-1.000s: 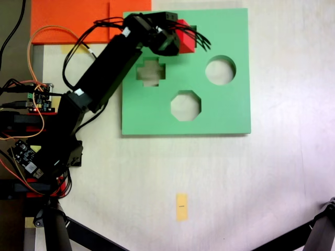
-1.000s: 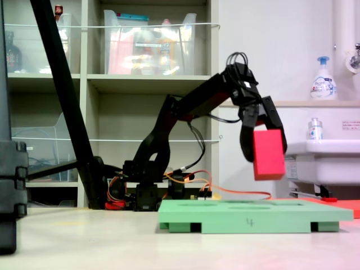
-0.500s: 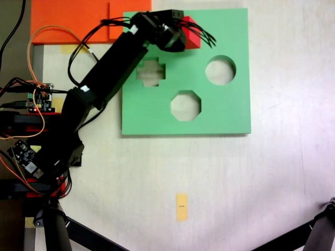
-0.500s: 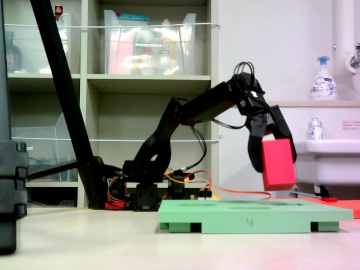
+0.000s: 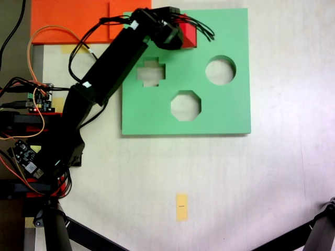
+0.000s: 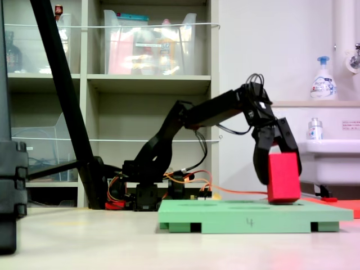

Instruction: Put the square block into the corresponding hole

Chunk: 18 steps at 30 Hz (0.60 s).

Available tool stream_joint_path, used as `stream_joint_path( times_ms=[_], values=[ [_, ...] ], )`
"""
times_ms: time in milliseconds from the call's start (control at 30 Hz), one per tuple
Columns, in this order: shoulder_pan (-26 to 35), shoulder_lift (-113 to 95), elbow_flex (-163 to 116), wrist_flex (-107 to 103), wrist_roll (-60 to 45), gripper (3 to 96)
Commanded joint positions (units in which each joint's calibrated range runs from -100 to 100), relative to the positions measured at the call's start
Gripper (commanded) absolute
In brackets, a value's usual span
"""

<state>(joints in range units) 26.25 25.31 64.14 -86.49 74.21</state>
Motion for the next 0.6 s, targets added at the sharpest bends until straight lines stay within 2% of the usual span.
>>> stream_joint_path(
  times_ms=[33,600],
  values=[
    [0.5,-0.4,4.5,4.8,0.6,21.3],
    [0.5,4.0,4.5,7.3,1.4,21.5]
  ],
)
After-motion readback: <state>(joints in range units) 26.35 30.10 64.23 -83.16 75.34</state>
